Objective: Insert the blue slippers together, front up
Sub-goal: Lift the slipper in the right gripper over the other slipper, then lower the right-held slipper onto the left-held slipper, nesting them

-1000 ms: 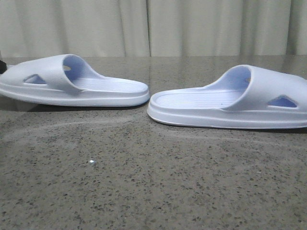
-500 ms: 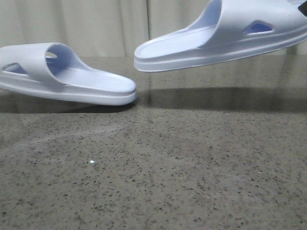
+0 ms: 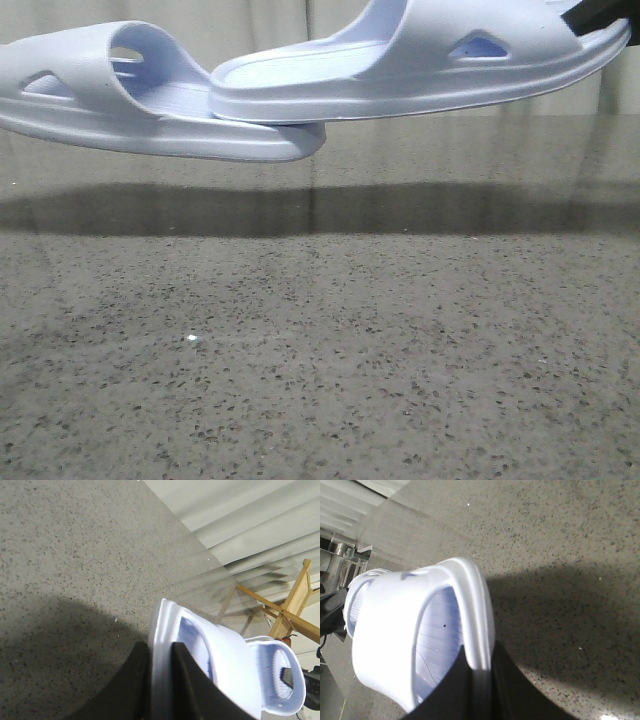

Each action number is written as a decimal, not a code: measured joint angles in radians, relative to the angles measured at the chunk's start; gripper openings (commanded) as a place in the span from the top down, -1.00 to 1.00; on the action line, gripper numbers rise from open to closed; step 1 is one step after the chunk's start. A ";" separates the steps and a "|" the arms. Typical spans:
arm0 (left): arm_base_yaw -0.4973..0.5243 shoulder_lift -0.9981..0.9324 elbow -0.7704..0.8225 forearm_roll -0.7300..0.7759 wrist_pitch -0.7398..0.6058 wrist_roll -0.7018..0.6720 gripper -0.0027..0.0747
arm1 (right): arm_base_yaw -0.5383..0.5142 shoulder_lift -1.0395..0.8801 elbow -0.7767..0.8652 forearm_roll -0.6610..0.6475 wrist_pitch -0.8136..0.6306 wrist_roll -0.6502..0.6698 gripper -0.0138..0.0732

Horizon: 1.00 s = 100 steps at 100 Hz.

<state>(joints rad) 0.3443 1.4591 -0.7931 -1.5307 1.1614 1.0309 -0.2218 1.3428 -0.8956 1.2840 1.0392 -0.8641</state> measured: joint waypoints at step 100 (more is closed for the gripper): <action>-0.207 0.038 0.000 -0.068 -0.191 0.005 0.89 | 0.355 0.336 -0.166 0.116 -0.228 -0.096 0.67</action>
<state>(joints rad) 0.1377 1.4966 -0.7931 -1.5984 0.9703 1.0357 0.1327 1.6792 -1.0617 1.4001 0.8115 -0.9599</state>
